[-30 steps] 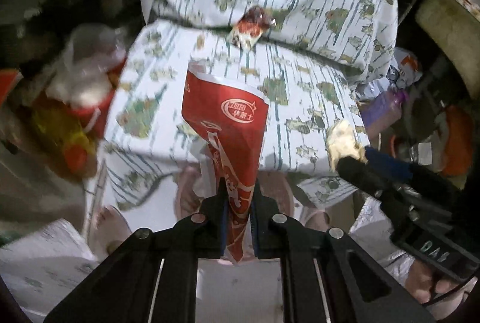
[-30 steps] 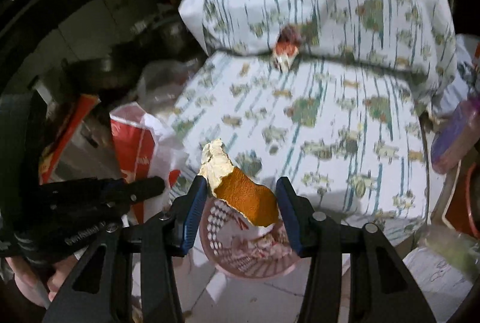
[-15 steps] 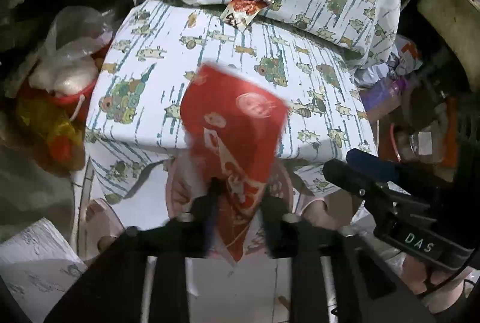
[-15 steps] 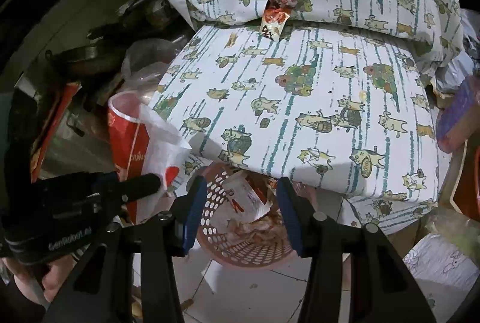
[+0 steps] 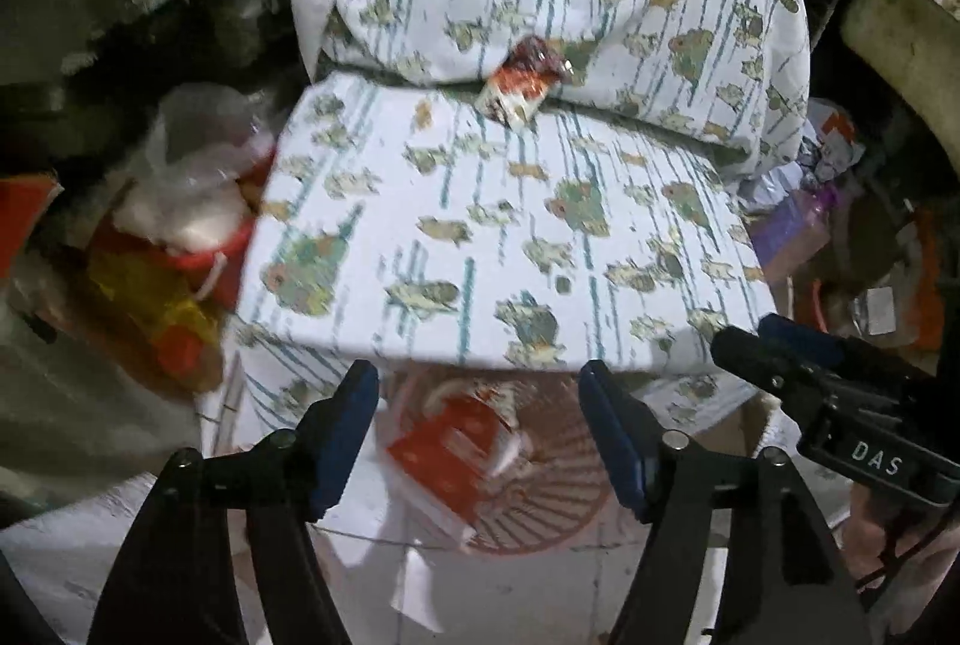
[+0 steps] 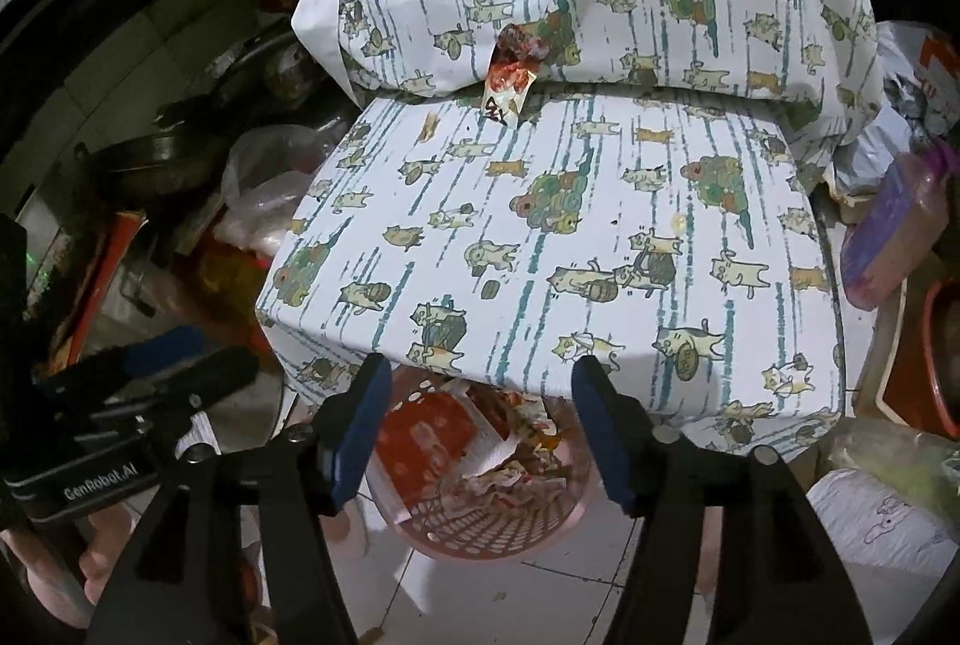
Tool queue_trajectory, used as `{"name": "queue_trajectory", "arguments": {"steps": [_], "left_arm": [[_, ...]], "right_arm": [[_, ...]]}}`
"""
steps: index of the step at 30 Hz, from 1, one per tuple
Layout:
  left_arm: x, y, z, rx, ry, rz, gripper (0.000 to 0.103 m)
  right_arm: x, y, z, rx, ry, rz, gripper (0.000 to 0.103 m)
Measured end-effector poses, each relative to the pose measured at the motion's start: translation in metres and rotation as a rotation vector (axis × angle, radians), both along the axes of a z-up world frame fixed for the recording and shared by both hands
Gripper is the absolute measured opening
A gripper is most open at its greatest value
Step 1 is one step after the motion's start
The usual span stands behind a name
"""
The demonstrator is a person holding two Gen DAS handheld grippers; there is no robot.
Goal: Collect trash
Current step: 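Open both tools to drop the peel and red wrapper into the pink basket, then move both tools back over the stool toward the red-and-white packet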
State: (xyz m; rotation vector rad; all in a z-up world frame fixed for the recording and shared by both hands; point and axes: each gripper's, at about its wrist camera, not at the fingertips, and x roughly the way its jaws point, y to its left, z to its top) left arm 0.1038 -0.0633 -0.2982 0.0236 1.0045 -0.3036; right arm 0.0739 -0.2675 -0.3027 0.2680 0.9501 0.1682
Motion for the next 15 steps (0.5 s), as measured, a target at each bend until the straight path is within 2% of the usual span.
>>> {"name": "queue_trajectory", "arguments": {"steps": [2,7,11,15], "left_arm": [[0.000,0.003,0.003,-0.001,-0.015,0.011,0.073],[-0.002,0.009,0.015,0.014,-0.072,0.022,0.077],[-0.010,0.005,0.030,0.077,-0.169,0.020,0.080],[-0.015,0.009,0.043,0.088,-0.239,0.049,0.083]], "right_arm": [[-0.001,0.000,0.001,-0.007,-0.009,-0.007,0.071],[-0.003,-0.002,0.009,-0.045,-0.052,-0.039,0.080],[-0.005,-0.002,0.018,-0.082,-0.102,-0.059,0.090],[-0.007,0.000,0.025,-0.113,-0.143,-0.076,0.094]]}}
